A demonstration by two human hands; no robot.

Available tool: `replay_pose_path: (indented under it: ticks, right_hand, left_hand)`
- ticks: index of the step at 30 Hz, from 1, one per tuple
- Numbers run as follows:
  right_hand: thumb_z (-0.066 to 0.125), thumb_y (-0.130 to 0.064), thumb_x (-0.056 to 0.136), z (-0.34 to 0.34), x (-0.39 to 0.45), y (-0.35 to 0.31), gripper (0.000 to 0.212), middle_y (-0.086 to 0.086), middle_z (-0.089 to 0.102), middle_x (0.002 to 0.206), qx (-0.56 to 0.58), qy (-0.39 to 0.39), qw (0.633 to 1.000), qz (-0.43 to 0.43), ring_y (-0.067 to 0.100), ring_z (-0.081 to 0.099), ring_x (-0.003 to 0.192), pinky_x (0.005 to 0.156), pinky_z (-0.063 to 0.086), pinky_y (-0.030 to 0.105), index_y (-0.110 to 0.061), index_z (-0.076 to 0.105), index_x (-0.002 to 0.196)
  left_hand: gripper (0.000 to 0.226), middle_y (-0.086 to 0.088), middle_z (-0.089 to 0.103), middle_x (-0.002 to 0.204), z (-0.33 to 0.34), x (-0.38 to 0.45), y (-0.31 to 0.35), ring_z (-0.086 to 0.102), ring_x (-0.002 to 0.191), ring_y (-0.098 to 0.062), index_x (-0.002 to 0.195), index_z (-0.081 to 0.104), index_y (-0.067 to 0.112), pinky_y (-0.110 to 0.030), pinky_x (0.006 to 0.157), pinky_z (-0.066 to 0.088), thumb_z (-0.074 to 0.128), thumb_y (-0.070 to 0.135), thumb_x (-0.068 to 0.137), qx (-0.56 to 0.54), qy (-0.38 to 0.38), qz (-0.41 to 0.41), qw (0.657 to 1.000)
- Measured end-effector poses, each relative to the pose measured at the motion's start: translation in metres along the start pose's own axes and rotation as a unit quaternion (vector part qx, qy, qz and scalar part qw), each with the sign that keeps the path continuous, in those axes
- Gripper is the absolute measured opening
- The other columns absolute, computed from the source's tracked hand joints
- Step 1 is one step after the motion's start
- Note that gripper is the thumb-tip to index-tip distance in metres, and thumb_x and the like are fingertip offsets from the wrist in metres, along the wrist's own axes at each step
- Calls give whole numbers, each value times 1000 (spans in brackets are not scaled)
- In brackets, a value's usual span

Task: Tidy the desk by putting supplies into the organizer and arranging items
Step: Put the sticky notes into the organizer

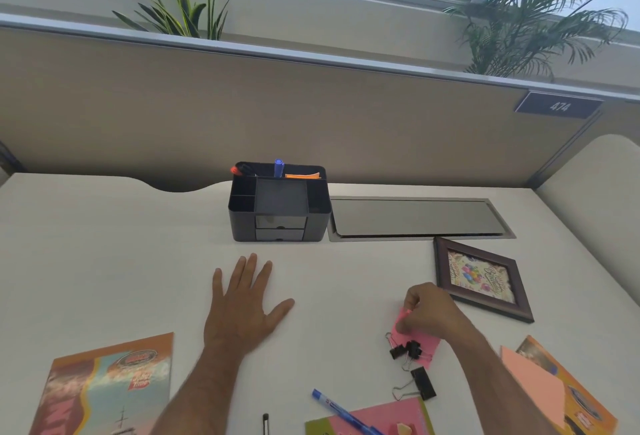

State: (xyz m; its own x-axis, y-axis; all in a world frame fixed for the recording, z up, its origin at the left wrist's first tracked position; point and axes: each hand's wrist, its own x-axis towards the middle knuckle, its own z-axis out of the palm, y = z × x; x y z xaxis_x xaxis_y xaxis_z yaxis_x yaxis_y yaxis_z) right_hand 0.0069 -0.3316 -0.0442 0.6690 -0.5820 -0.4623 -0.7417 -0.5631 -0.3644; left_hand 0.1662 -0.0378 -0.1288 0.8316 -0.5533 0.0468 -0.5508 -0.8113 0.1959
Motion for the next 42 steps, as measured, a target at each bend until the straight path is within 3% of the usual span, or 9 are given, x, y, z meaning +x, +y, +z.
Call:
replay_pose_path:
  ticks: [10, 14, 21, 25, 29, 33, 36, 39, 42]
  right_hand:
    - [77, -9, 66, -24, -1, -18, 17, -3, 65, 70, 24, 97, 992, -80, 13, 60, 66, 50, 41, 19, -12, 61, 67]
    - [78, -5, 72, -22, 1, -33, 28, 0, 64, 82, 160, 150, 972, -84, 19, 62, 74, 53, 45, 26, -24, 61, 83]
    - [75, 9, 76, 9, -2, -69, 28, 9, 73, 90, 471, 73, 875, -86, 22, 66, 80, 73, 54, 34, -11, 72, 95]
    - [73, 12, 75, 40, -7, -96, 26, 13, 70, 88, 582, 31, 809, -79, 27, 63, 81, 75, 50, 38, -6, 70, 93]
    - [73, 9, 77, 64, -11, -120, 21, 15, 68, 91, 617, 3, 782, -87, 29, 61, 86, 76, 51, 42, -4, 67, 92]
    - [71, 8, 79, 67, -8, -133, 24, 15, 68, 95, 651, 9, 752, -104, 27, 65, 89, 80, 55, 40, -3, 64, 99]
    - [75, -1, 81, 68, 1, -128, 22, 5, 73, 95, 597, 57, 788, -138, 21, 67, 93, 85, 55, 35, -10, 67, 99]
    - [71, -39, 86, 82, 16, -102, 28, -8, 68, 115, 316, 163, 916, -183, 13, 61, 112, 101, 47, 38, -22, 67, 108]
    - [22, -75, 88, 107, 35, -66, 77, -1, 40, 153, -44, 177, 955, -232, 23, 30, 145, 119, 14, 41, -24, 50, 138]
  left_hand:
    - [89, -2, 20, 161, 4, 0, -1, 14, 149, -20, 151, 29, 28, -54, 118, 4, 11, 83, 83, -7, 16, -3, 1000]
    - [86, -3, 25, 159, 6, 0, 0, 20, 148, -22, 150, 33, 27, -55, 117, 6, 17, 82, 85, -6, 17, 0, 1000]
    - [82, 2, 36, 154, 3, -3, -2, 27, 145, -19, 142, 46, 29, -51, 116, 3, 17, 81, 86, -43, 16, 6, 999]
    - [74, 21, 49, 139, -8, -3, 2, 36, 137, -5, 132, 54, 35, -35, 118, 16, 27, 83, 82, -251, 57, 22, 966]
    - [31, 26, 67, 103, -40, 3, 28, 60, 102, -3, 106, 68, 40, -22, 82, 49, 62, 57, 80, -435, 100, 40, 894]
    - [10, 17, 71, 84, -59, 18, 36, 64, 77, -8, 93, 75, 24, -21, 61, 50, 70, 23, 84, -451, 152, 49, 878]
    - [15, 8, 73, 87, -76, 36, 33, 62, 74, -5, 97, 76, 18, -11, 64, 46, 69, 21, 85, -398, 183, 74, 896]
    - [19, 1, 74, 87, -103, 60, 32, 61, 75, -8, 101, 76, 13, -19, 64, 49, 70, 18, 84, -336, 217, 114, 909]
    - [20, 1, 75, 84, -131, 90, 35, 56, 70, -14, 102, 77, 16, -25, 61, 47, 70, 17, 83, -296, 249, 122, 914]
